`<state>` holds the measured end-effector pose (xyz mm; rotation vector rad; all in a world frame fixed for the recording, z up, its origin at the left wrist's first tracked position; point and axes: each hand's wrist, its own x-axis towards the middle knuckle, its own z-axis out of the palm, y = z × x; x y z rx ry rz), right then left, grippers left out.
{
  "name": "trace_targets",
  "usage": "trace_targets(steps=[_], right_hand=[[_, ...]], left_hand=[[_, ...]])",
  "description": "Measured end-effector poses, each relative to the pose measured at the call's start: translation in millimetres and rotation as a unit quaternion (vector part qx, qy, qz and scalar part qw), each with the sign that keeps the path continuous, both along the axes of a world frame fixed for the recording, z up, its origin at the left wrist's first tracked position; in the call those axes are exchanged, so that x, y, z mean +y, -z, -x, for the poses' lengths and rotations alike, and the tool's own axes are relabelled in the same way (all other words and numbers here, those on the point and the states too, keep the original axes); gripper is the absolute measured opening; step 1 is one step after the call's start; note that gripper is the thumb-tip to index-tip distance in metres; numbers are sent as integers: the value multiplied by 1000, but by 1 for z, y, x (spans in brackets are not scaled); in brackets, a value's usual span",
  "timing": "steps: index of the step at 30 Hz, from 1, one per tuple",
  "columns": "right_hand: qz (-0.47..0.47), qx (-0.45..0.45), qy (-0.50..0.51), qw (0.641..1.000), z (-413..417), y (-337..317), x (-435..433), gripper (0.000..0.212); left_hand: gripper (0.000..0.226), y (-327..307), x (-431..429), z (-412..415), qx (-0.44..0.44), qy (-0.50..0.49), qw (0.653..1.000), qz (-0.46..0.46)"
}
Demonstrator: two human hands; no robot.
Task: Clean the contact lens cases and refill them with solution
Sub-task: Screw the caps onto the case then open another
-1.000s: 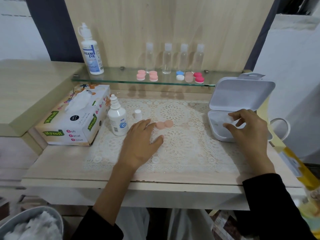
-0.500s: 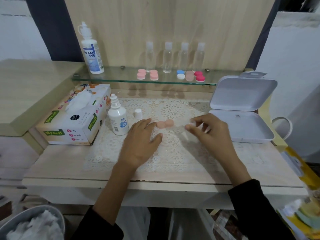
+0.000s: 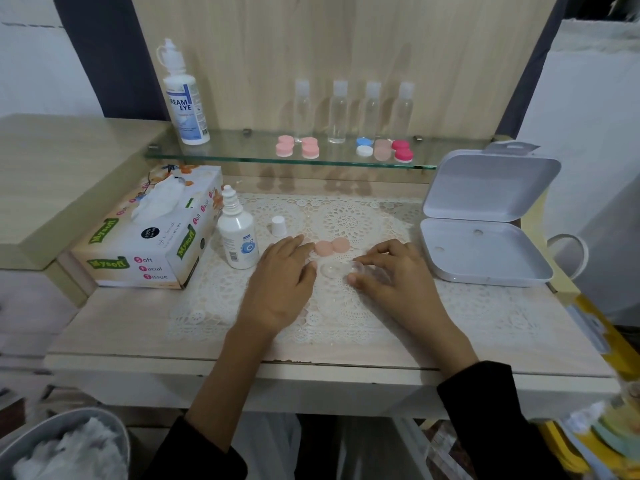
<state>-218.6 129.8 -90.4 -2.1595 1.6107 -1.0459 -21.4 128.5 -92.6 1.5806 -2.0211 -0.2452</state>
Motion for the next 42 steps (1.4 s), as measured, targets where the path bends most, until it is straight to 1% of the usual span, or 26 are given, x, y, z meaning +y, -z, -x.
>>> trace_targets(steps=[7,15,19,22,25,28,32,34,36,38,40,42], right_hand=[[9,7,7,1000,0,2,0,35],[-4,3,12,1000,-1,0,3,45],[-6,18,25,999,-2,-2,5,59],[-12,43,20,999,-3,-1,7,70],[-27,37,8,999,-3,-1,7,66],[-55,28,-6,998,-4,-4,9,66],[-72,38,-21,997,-4,-6,12,63],[-74,11,-19,997,-3,-7,12,51],[-68,-26,-20,997,-3,-8,12,38],[-62,-45,-16,997,-4,-10,14,32],[-41,-57,-14,997,-4,-10,15,26],[-22,-61,-3,998,-3,-8,14,25]], left_hand=[[42,1,1,-1,-5,-4,1000,2],[43,2,1,0,-6,-6,1000,4],[40,1,1,-1,24,-7,999,20],[35,-4,5,-1,56,-12,996,74],[31,-12,11,0,70,-4,987,144],[30,-22,16,-3,84,24,981,173],[32,-35,30,-25,143,29,966,216],[32,-40,38,-43,161,6,957,240],[30,-43,41,-63,151,-41,952,261],[30,-45,41,-84,148,-91,946,275],[33,-49,41,-100,170,-122,940,271],[37,-54,36,-113,194,-144,935,259]])
